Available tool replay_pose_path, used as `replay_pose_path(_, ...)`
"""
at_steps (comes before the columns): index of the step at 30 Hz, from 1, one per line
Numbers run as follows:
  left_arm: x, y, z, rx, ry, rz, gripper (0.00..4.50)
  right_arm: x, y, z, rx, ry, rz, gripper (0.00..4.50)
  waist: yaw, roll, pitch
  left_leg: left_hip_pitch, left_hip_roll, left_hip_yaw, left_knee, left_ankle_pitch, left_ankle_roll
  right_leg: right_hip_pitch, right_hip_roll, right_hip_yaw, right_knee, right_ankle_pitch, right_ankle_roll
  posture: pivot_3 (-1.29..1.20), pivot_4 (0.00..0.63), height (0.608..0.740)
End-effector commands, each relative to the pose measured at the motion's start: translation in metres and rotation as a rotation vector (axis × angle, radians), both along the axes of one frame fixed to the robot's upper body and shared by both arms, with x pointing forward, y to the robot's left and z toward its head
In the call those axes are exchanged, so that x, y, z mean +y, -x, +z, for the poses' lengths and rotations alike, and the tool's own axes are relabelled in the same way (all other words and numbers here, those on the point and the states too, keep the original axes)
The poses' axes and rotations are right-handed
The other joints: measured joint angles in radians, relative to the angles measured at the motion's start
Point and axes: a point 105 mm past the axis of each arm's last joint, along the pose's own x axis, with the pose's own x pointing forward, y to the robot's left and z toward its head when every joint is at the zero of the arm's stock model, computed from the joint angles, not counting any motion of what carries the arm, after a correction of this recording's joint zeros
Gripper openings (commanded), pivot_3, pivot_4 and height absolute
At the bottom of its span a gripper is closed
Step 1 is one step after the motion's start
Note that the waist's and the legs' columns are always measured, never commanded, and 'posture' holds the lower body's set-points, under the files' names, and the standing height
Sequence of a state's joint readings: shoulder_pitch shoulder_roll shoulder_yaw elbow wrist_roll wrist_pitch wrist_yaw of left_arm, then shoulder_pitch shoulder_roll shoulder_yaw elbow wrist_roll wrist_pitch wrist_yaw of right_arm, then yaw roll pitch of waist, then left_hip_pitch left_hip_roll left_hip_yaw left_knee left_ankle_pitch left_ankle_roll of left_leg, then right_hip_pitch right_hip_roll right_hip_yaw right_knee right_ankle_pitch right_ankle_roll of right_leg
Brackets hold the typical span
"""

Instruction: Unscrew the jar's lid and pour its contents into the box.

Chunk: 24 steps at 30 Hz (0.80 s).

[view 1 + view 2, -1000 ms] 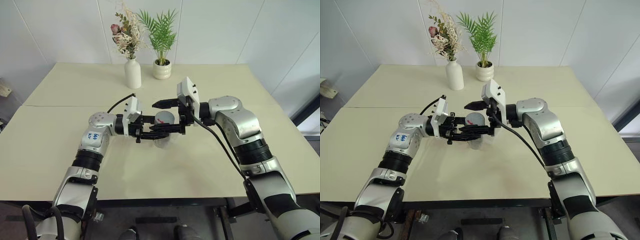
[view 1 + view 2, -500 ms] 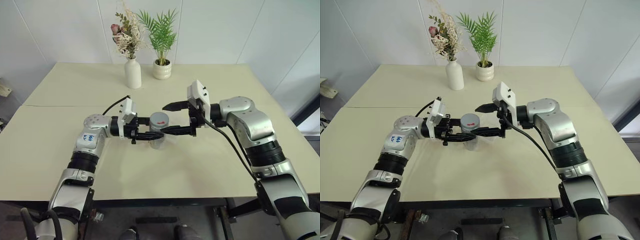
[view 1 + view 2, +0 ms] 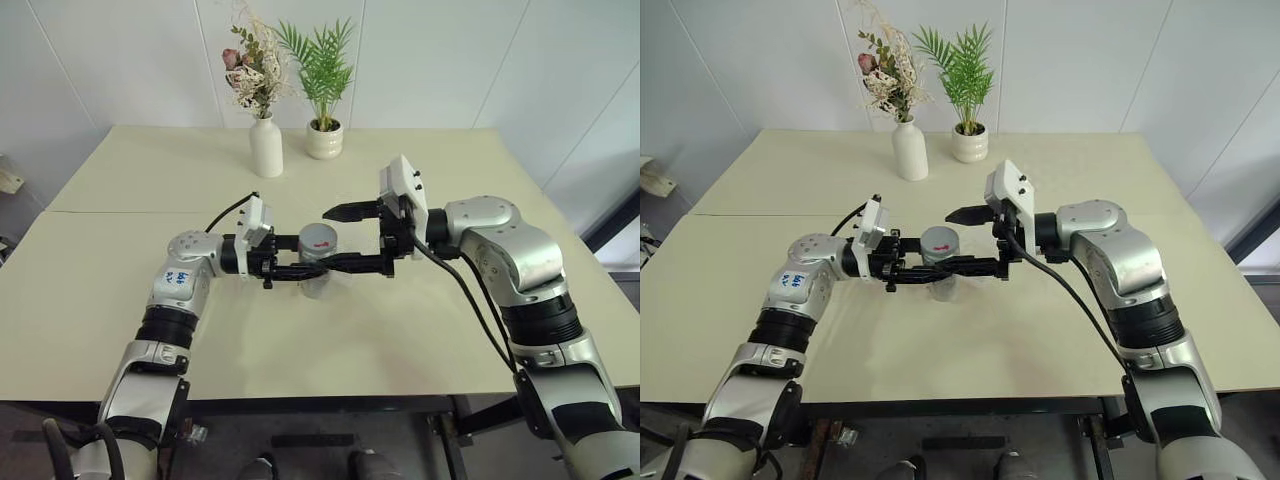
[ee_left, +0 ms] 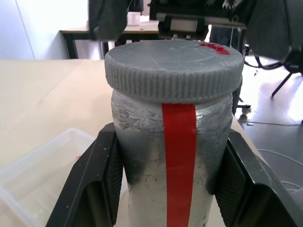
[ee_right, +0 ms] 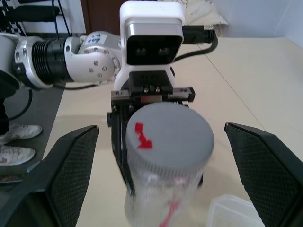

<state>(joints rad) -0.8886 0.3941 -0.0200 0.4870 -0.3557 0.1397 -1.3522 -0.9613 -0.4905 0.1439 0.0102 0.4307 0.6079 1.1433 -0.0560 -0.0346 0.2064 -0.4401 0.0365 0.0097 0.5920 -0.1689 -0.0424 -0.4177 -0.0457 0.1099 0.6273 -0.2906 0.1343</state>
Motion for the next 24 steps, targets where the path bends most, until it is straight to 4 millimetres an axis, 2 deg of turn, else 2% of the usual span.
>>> replay_pose_path(1,-0.005,0.006,0.008,-0.029,0.026,-0.031,2.16,0.003,0.002,0.017,-0.057,-0.045,0.015,4.5,-0.001,0.0,0.0,0.0,0.0,0.0,0.0,0.0,0.0,0.0,0.0,0.0,0.0,0.0,0.0,0.0,0.15,0.74)
replay_pose_path(13,-0.018,0.009,0.005,-0.024,0.035,-0.063,2.16,0.024,-0.008,0.023,-0.06,-0.064,0.061,4.5,-0.001,0.0,0.0,0.0,0.0,0.0,0.001,0.0,0.0,0.0,0.0,0.0,0.001,0.0,0.0,0.0,0.15,0.74)
replay_pose_path(24,-0.016,0.008,0.01,-0.029,0.048,-0.055,2.16,0.018,-0.012,0.011,-0.032,-0.031,0.057,4.5,-0.001,0.0,0.0,0.0,0.0,0.0,0.001,0.0,0.0,0.0,0.0,0.0,0.001,0.0,0.0,0.0,0.15,0.74)
